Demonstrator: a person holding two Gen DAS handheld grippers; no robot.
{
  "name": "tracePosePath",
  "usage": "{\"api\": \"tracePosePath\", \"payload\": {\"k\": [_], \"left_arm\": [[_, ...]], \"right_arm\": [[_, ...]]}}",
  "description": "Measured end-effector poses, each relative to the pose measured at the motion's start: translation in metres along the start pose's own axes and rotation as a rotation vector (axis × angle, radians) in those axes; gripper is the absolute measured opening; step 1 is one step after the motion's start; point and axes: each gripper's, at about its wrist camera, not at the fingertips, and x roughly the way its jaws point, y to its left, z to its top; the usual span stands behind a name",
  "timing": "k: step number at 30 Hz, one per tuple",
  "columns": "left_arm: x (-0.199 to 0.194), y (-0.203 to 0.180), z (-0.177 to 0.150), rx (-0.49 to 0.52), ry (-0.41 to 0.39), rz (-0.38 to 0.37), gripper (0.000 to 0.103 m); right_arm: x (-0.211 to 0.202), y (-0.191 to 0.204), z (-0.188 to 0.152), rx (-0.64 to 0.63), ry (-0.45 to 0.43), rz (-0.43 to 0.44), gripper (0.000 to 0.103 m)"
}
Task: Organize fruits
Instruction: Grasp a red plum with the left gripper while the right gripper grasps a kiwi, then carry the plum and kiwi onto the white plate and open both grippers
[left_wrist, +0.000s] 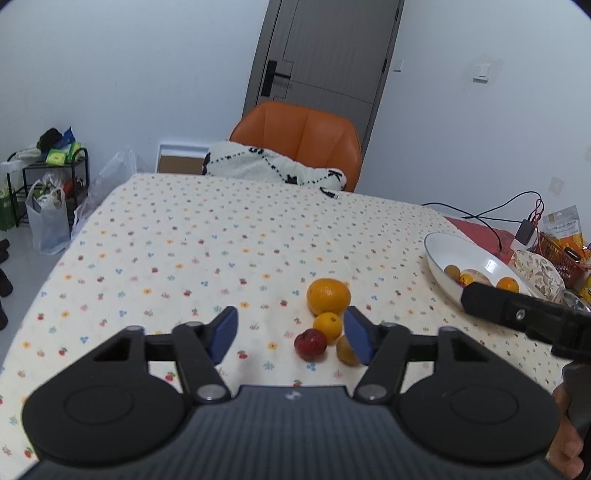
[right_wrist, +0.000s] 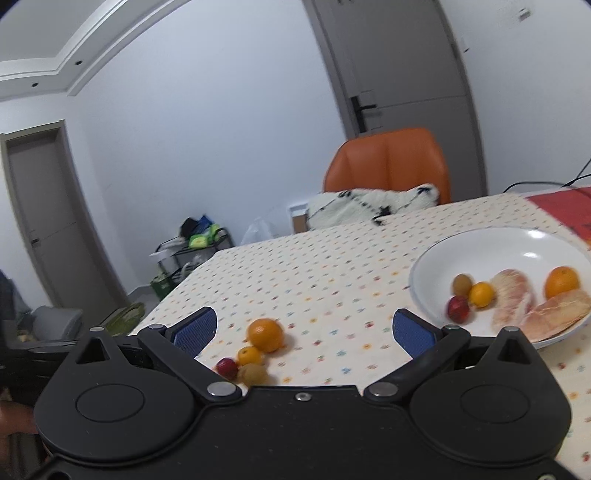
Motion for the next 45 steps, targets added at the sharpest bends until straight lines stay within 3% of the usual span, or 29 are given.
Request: {"api": "tracePosePath", "payload": {"k": [13, 18, 25, 29, 45], "left_arm": [[0.014, 0.011, -0.009, -0.035, 0.052, -0.056, 0.037], [0.013, 0.017, -0.009, -0.058, 0.044, -0.065, 0.037], [0.013, 0.022, -0.007, -0.062, 0.043, -0.057, 0.037], [0.016, 0.023, -0.007, -0.067, 0.049, -0.052, 0.037], [0.036, 0.001, -0.013, -0.041, 0.093, -0.088, 0.037]], "right_arm": [[0.03, 0.024, -0.013, -0.069, 0.133, 0.064, 0.073], [0.042, 0.029, -0.018, -0.07, 0.179, 0.081, 0.056], [0.061, 0.035, -0.02, -0.087, 0.217, 0.094, 0.05], [0.074, 0.036, -0.023, -0.084, 0.254, 0.107, 0.026], [0.051, 0.013, -0.017, -0.045, 0.213, 0.063, 0.026]]}}
